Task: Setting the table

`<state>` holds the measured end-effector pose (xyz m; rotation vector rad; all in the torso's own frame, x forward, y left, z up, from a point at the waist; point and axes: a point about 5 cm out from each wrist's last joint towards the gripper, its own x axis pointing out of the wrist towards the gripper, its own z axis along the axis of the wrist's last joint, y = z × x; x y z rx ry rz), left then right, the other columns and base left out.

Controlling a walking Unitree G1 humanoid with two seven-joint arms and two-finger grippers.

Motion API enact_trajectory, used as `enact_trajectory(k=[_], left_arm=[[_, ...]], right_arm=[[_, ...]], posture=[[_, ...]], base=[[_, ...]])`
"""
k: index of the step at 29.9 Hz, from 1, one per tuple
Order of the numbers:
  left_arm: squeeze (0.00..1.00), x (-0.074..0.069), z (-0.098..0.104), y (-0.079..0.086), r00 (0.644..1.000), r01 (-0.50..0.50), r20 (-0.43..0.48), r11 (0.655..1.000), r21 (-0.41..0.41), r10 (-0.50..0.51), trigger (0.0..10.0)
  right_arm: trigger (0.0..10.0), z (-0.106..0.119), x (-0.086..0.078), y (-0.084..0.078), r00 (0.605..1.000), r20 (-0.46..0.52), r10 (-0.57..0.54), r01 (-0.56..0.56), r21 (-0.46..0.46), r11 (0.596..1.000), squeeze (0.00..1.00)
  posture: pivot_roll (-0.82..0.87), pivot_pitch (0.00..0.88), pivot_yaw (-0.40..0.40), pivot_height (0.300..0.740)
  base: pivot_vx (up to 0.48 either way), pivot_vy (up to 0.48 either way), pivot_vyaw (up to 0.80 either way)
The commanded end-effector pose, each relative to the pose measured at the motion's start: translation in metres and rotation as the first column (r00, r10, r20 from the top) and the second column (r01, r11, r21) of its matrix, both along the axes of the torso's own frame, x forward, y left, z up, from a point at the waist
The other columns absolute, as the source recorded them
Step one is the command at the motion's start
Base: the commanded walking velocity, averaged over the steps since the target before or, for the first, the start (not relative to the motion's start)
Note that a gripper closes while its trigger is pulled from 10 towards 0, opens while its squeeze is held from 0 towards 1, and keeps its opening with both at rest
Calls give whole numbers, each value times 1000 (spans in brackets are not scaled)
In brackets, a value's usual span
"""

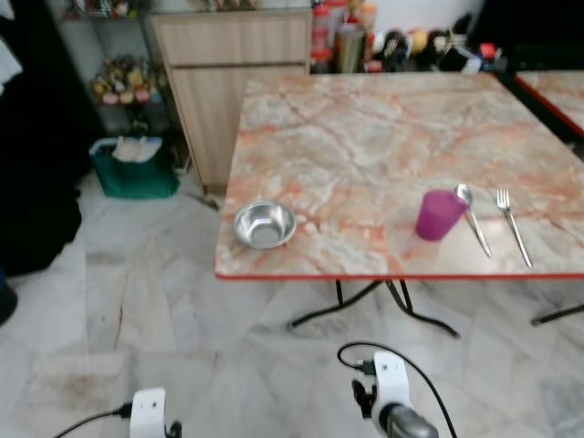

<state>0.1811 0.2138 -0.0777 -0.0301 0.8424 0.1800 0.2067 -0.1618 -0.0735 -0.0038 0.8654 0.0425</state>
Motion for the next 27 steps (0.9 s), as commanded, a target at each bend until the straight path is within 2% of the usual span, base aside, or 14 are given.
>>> enact_trajectory(k=[1,13,19,27], left_arm=[[0,-6,-3,3,1000,-10,-21,1000,4,10,10000],[0,-7,-3,4,1000,-8,-22,1000,8,8,10000],[0,-8,-3,5,999,-13,-29,1000,18,13,10000],[0,-17,-5,13,997,-62,-34,998,34,63,10000]], right_arm=[[10000,1,2,1,1000,3,4,-4,-1,1000,0],[10000,0,1,1,1000,-4,22,-22,-6,1000,0],[10000,0,1,1,1000,-4,21,-21,-6,1000,0],[10000,-2,-3,1,1000,-12,15,-15,-6,1000,0]], posture=[[131,43,2,740],[136,41,-4,740],[139,54,-5,740],[142,74,-10,740]], base=[[277,0,0],[275,0,0],[0,0,0],[0,0,0]])
